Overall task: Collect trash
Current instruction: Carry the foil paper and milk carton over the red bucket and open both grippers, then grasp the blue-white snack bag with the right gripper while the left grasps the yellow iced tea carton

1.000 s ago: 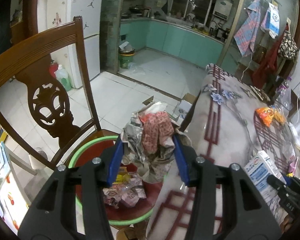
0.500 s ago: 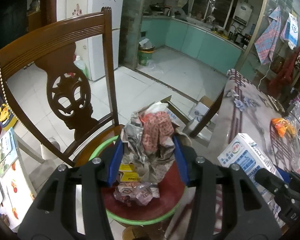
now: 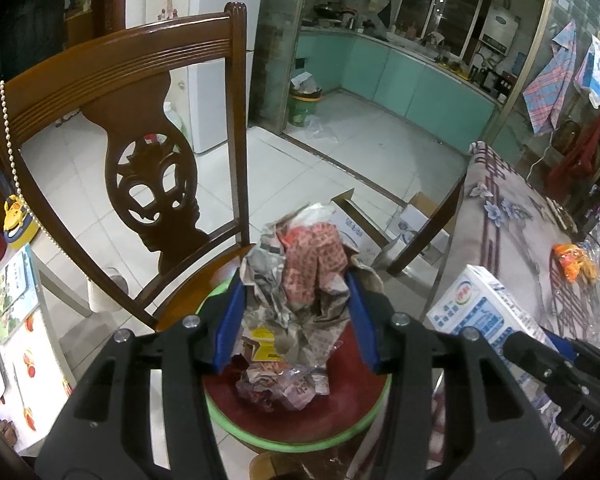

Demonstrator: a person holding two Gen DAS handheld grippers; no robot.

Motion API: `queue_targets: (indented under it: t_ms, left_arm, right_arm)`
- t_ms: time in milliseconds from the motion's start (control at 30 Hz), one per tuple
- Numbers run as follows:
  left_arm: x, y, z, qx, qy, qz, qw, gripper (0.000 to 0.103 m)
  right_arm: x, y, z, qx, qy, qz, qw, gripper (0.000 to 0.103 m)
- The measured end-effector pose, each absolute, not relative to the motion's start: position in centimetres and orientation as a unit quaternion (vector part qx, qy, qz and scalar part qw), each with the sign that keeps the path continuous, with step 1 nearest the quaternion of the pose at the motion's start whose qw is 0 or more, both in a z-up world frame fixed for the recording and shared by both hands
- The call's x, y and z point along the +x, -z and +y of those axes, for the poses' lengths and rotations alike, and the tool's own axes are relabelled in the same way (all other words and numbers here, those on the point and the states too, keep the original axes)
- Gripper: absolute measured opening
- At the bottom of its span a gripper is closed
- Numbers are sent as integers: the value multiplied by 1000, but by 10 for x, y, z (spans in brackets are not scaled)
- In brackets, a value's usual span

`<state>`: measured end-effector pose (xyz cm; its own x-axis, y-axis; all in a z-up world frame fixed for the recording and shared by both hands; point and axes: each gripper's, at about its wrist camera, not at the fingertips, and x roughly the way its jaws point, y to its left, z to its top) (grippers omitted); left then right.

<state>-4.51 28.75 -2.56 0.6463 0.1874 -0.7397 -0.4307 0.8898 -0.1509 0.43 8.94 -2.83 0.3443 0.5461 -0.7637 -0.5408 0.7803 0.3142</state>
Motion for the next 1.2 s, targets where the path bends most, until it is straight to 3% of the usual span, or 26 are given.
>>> queue_targets:
  t_ms: [667, 700, 733, 767, 800, 1200]
  left_arm:
    - [-37, 34, 299, -185, -187, 399, 878, 46]
    - [-36, 35, 299, -185, -190, 400, 877, 50]
    - [-36, 35, 300, -185, -194, 399, 877, 55]
    - [-36, 36, 300, -186, -199, 399, 875, 73]
    - [-36, 36, 301, -187, -205, 396, 875, 85]
    - [-20, 30, 256, -161, -149, 401, 889, 89]
  right_arm:
    - [12, 43, 121, -9, -342, 477, 810, 37]
    - [12, 43, 121, -12, -342, 475, 811, 38]
    - [12, 44, 120, -16, -338, 473, 814, 55]
    - [13, 44, 120, -17, -333, 473, 816, 67]
    - [12, 44, 118, -14, -329, 471, 818, 74]
    - [-11, 33, -13, -13, -247, 477, 844, 76]
